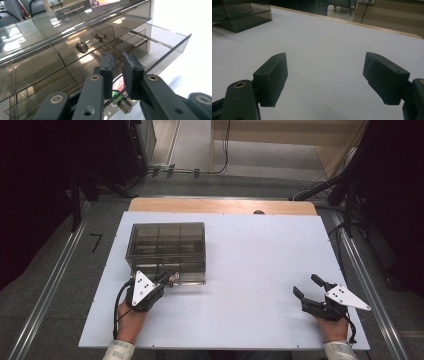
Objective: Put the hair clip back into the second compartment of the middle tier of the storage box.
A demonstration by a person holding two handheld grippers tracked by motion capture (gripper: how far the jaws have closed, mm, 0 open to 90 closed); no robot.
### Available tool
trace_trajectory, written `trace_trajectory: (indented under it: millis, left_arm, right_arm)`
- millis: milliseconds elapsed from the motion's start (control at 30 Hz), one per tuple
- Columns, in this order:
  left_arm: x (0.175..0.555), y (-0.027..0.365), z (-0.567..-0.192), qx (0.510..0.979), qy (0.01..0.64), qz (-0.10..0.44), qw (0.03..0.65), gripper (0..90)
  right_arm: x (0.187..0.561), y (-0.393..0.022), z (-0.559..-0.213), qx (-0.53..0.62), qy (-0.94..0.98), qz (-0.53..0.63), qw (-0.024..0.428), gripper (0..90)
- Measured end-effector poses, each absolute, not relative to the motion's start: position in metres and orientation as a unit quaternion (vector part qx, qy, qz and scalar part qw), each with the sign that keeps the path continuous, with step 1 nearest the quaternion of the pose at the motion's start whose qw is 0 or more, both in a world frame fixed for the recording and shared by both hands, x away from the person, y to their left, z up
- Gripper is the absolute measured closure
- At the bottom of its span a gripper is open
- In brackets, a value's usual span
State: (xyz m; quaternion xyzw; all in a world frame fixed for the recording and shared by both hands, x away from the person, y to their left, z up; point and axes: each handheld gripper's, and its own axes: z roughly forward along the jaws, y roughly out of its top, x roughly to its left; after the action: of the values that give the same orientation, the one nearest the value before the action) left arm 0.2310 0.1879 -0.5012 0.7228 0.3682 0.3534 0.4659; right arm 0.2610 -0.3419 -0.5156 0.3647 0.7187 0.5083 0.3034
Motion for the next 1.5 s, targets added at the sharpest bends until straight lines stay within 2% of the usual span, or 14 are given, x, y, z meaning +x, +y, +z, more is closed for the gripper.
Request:
trace_trajectory:
  millis: [133,267,600,1500]
  left_arm:
    - [0.231,0.188,-0.501,0.722,0.367,0.351,0.47,72.1]
    - [0.23,0.19,-0.501,0.72,0.365,0.347,0.478,61.6]
    - [0.227,0.199,-0.502,0.721,0.362,0.331,0.488,44.6]
    - [0.207,0.254,-0.503,0.693,0.379,0.301,0.535,25.4]
  right_arm:
    - [0.261,-0.342,-0.516,0.365,0.719,0.508,0.304,18.3]
    - [0.261,-0.342,-0.516,0.365,0.719,0.509,0.303,18.3]
    - [0.261,-0.342,-0.516,0.364,0.719,0.509,0.303,18.3]
    - [0.26,-0.341,-0.516,0.36,0.719,0.51,0.307,18.2]
